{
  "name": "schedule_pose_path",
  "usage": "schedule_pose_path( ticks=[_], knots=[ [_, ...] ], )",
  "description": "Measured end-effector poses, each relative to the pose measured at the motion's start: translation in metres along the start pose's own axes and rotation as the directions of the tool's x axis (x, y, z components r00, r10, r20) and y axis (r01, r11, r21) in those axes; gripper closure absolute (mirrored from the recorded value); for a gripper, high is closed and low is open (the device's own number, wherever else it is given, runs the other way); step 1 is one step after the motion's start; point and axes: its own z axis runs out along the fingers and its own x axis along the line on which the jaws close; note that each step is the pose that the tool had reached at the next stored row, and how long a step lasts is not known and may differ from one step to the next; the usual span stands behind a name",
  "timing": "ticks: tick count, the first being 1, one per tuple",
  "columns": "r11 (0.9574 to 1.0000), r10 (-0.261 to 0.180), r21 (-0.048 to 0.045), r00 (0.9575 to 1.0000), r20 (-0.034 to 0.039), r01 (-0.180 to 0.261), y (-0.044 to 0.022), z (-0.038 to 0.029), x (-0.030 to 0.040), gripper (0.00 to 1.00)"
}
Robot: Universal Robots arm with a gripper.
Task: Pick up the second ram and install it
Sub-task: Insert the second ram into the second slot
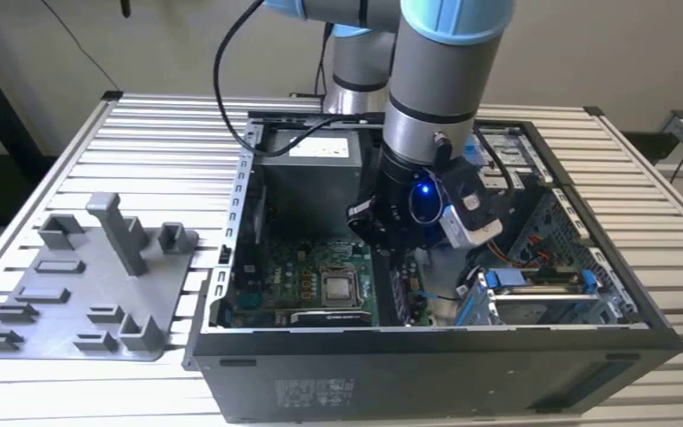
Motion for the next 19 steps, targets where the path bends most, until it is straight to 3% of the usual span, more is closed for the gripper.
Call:
schedule_pose_path(
  ticks=[12, 15, 17, 19],
  knots=[
    [1.0000, 0.000, 0.0000, 1.0000, 0.0001, 0.000, 0.0000, 0.0001, 0.0001, 0.86],
    [1.0000, 0.000, 0.0015, 1.0000, 0.0001, 0.000, 0.0002, 0.0028, -0.0002, 0.86],
    [0.9999, 0.000, 0.0110, 1.0000, -0.0018, 0.000, 0.0026, 0.0042, -0.0014, 0.86],
    [0.9995, 0.000, 0.0330, 1.0000, -0.0059, 0.000, 0.0069, 0.0046, -0.0023, 0.86]
  ],
)
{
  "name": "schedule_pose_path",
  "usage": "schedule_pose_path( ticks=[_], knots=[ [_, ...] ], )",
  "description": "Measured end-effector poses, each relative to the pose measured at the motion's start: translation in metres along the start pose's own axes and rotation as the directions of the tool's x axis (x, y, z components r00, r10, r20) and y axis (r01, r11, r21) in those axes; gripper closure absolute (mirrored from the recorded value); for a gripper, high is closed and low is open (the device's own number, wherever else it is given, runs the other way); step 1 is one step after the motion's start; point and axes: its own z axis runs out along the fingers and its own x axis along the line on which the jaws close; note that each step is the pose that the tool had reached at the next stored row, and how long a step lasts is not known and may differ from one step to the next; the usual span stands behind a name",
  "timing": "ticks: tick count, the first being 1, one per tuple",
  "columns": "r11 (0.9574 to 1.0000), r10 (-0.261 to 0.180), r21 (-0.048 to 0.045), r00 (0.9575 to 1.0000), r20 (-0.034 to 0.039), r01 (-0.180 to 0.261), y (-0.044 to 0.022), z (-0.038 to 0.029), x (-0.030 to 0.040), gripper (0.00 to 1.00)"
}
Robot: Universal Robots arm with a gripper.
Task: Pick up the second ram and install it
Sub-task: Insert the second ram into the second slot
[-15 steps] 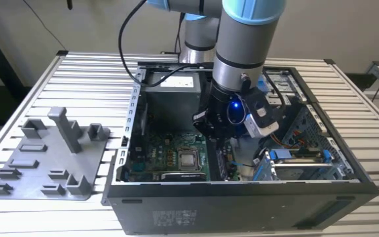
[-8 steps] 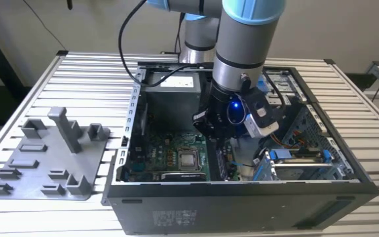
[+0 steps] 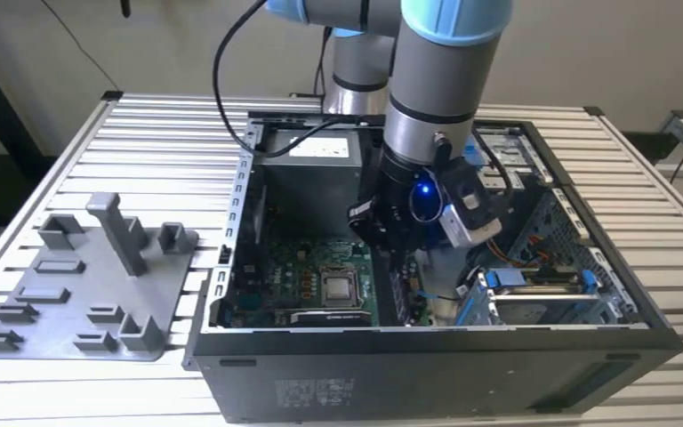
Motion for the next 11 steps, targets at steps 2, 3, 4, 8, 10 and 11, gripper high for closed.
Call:
schedule_pose_path(
  ticks=[2, 3, 4, 8, 10, 11],
  knots=[
    [0.9999, 0.000, 0.0103, 1.0000, -0.0007, 0.000, 0.0016, 0.0018, -0.0002, 0.86],
    [0.9999, 0.000, 0.0105, 1.0000, -0.0008, 0.000, 0.0019, 0.0033, -0.0006, 0.86],
    [0.9999, 0.000, 0.0111, 1.0000, -0.0017, 0.000, 0.0024, 0.0041, -0.0019, 0.86],
    [0.9999, 0.000, 0.0112, 1.0000, -0.0039, 0.000, 0.0039, 0.0079, -0.0045, 0.86],
    [0.9999, 0.000, 0.0116, 1.0000, -0.0047, 0.000, 0.0064, 0.0102, -0.0047, 0.86],
    [0.9999, 0.000, 0.0114, 1.0000, -0.0046, 0.000, 0.0084, 0.0111, -0.0047, 0.86]
  ],
)
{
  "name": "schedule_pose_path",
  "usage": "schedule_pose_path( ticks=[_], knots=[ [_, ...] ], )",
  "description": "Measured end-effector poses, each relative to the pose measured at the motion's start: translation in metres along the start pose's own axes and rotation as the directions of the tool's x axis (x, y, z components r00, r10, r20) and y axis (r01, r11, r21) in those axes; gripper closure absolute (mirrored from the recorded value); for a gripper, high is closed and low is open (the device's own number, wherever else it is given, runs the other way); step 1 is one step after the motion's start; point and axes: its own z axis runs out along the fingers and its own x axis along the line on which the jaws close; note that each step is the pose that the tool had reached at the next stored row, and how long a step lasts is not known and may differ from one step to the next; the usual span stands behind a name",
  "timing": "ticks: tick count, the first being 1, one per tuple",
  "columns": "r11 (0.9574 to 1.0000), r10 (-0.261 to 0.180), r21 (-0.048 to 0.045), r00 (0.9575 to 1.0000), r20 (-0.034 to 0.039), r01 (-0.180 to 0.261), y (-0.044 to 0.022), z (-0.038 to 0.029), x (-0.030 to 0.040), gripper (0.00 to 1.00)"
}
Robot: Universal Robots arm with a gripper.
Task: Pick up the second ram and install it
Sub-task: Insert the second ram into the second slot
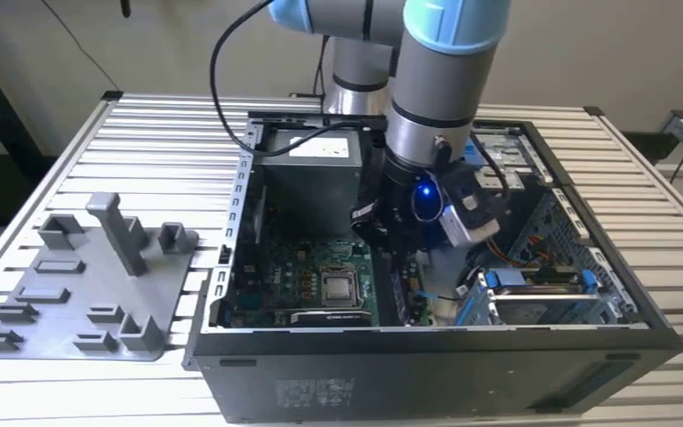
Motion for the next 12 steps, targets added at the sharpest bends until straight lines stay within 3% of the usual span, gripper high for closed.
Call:
schedule_pose_path(
  ticks=[2, 12],
  knots=[
    [1.0000, 0.000, -0.0003, 1.0000, 0.0001, 0.000, 0.0030, 0.0017, 0.0000, 0.86],
    [1.0000, 0.003, -0.0001, 1.0000, -0.0001, -0.003, 0.0044, 0.0136, 0.0046, 0.86]
  ],
)
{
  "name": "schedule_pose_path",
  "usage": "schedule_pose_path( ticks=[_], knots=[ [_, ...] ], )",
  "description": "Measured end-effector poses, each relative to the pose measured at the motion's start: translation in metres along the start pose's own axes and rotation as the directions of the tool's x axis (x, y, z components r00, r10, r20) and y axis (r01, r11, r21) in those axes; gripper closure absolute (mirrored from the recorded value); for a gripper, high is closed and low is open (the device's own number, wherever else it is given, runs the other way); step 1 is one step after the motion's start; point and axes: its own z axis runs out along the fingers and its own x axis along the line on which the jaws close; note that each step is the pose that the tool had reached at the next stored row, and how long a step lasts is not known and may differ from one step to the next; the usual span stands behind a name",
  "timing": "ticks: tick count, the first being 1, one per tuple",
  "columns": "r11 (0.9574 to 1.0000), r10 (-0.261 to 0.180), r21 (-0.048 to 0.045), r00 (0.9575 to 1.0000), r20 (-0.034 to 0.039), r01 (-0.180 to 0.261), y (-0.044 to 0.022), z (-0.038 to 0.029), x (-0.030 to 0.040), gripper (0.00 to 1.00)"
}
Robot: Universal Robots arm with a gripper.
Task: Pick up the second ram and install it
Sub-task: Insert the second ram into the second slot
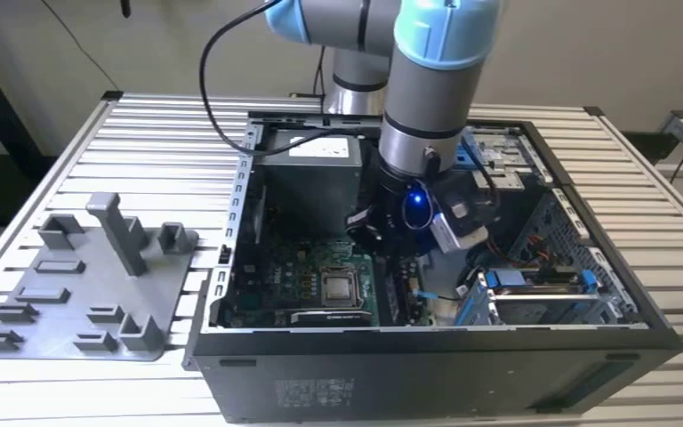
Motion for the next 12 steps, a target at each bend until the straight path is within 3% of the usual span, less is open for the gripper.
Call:
schedule_pose_path(
  ticks=[12],
  knots=[
    [1.0000, 0.000, 0.0002, 1.0000, -0.0001, 0.000, 0.0048, 0.0026, 0.0019, 0.86]
  ],
)
